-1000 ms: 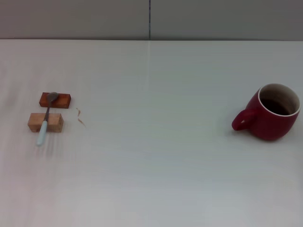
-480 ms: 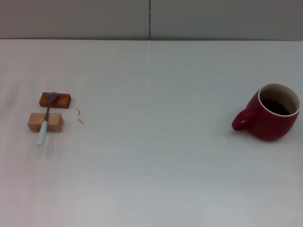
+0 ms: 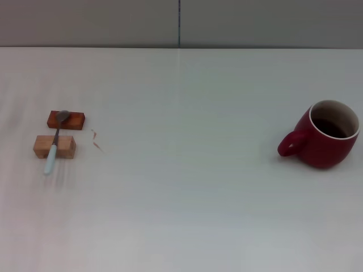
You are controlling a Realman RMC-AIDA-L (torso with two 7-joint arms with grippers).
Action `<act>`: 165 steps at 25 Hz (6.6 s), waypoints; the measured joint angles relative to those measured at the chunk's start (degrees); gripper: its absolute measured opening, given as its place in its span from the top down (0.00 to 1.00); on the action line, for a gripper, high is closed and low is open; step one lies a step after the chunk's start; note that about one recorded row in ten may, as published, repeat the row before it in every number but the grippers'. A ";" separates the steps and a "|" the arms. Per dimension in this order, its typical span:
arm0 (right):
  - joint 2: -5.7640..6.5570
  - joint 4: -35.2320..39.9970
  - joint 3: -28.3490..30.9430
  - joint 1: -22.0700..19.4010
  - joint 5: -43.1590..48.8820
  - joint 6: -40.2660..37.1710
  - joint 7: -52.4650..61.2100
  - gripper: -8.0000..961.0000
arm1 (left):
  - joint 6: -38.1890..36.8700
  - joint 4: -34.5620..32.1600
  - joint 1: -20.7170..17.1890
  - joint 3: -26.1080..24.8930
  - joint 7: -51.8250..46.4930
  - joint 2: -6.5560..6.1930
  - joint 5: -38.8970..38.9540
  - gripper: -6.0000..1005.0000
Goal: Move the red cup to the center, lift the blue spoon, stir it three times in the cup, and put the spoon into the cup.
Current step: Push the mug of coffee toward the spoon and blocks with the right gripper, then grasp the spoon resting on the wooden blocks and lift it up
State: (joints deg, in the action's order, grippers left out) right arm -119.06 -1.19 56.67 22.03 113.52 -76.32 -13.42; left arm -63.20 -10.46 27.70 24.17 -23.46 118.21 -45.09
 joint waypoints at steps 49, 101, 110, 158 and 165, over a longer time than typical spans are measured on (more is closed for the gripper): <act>-0.54 -6.33 -25.48 -1.22 1.70 10.25 -61.06 0.97 | -1.06 -0.31 0.33 0.00 -0.33 -0.09 0.00 0.20; -0.84 -16.77 -28.73 3.35 0.98 22.41 -61.28 0.96 | -3.02 0.00 -0.71 0.00 -0.53 -0.06 0.00 0.21; -0.82 -19.66 -28.68 5.11 -0.45 25.50 -61.29 0.96 | -3.62 0.00 -0.72 0.00 -0.67 -0.09 0.00 0.21; -0.83 -32.11 -30.19 10.57 -0.48 32.91 -59.14 0.96 | -6.09 0.00 -0.94 0.43 -2.24 0.00 0.00 0.22; -0.82 -27.14 -28.81 9.11 -0.51 19.83 -47.76 0.96 | -6.15 0.02 -1.38 0.51 -3.66 0.01 -0.29 0.23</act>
State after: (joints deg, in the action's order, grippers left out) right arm -119.87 -28.33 27.85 31.14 113.01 -56.49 -61.18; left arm -69.35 -10.44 26.32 24.68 -27.12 118.22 -45.38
